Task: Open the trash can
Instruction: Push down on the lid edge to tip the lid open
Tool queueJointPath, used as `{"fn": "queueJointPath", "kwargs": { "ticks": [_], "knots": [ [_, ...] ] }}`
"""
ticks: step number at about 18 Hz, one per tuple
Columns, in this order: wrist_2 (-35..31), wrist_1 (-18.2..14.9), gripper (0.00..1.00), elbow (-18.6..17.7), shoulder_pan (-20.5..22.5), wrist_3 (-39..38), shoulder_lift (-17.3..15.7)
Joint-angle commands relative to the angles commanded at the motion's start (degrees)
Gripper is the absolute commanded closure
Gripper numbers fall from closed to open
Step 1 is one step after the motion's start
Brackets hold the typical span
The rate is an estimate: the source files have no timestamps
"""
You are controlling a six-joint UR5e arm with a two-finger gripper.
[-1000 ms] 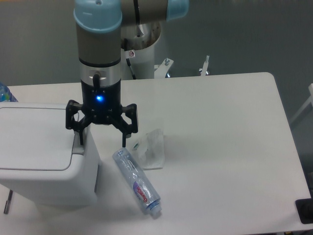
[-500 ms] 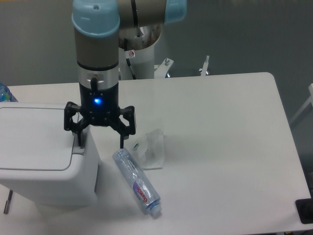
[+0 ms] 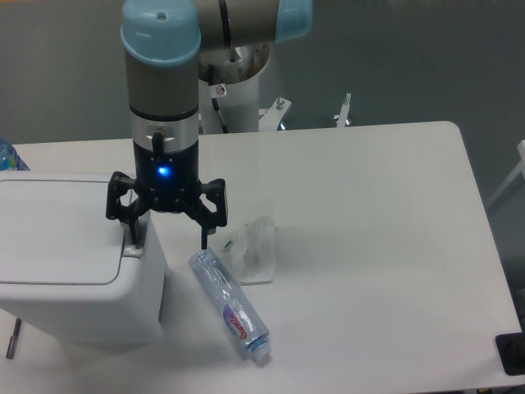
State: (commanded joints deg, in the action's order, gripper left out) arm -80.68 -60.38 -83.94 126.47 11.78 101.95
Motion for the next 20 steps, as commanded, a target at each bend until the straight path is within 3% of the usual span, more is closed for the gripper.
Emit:
{"fn": "queueJointPath", "kwargs": {
  "ticks": [10, 15, 20],
  "knots": [
    [-0.09, 0.09, 0.0, 0.35, 0.0, 0.18, 0.53],
    [0.97, 1.49, 0.0, 3.77, 0.7, -1.67, 0.97],
    [0.53, 1.58, 0.0, 6.15, 4.91, -1.67, 0.53]
  ]
}}
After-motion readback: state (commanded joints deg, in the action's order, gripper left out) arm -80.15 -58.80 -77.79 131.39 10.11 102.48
